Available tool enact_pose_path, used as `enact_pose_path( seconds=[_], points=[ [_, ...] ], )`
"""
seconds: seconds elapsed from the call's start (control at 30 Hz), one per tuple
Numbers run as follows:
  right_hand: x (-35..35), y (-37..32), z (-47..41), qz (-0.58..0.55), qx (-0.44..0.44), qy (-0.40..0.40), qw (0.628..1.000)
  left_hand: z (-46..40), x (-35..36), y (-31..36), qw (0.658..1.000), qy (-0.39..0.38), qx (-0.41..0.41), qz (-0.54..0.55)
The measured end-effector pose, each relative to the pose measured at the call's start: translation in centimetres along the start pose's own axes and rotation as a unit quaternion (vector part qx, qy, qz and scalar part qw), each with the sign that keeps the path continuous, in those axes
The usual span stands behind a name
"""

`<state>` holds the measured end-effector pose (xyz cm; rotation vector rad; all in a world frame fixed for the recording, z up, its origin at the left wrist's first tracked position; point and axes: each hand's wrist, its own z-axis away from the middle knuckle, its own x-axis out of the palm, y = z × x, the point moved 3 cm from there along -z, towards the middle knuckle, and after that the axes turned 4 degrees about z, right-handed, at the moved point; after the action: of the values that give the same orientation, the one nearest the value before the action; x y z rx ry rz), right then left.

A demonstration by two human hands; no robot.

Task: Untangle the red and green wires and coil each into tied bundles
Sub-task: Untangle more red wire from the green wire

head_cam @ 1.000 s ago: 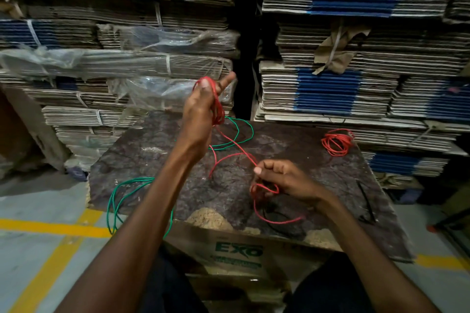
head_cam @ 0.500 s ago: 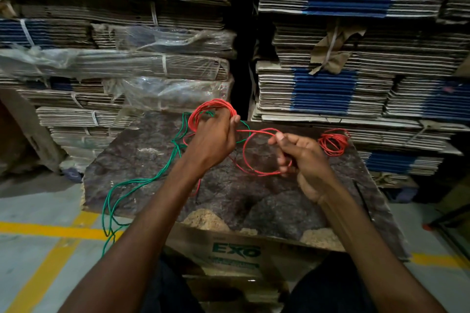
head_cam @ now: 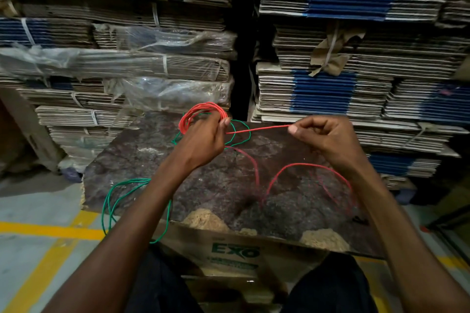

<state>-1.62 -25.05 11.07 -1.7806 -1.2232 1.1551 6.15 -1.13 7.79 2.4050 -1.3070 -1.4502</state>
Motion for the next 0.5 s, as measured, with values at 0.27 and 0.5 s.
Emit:
enact_pose_path(
  seconds=[0.27,0.5],
  points=[
    [-1.0,0.7,-4.1,0.177,-0.084,0.122,0.973,2.4,0.1,1.2,0.941,-0.155,-0.074,0.290],
    [0.6,0.3,-6.4,0.213,-0.121,0.118,0.962,5.0,-0.5,1.9,0.838,-0.203,-0.121,0.493]
  ],
)
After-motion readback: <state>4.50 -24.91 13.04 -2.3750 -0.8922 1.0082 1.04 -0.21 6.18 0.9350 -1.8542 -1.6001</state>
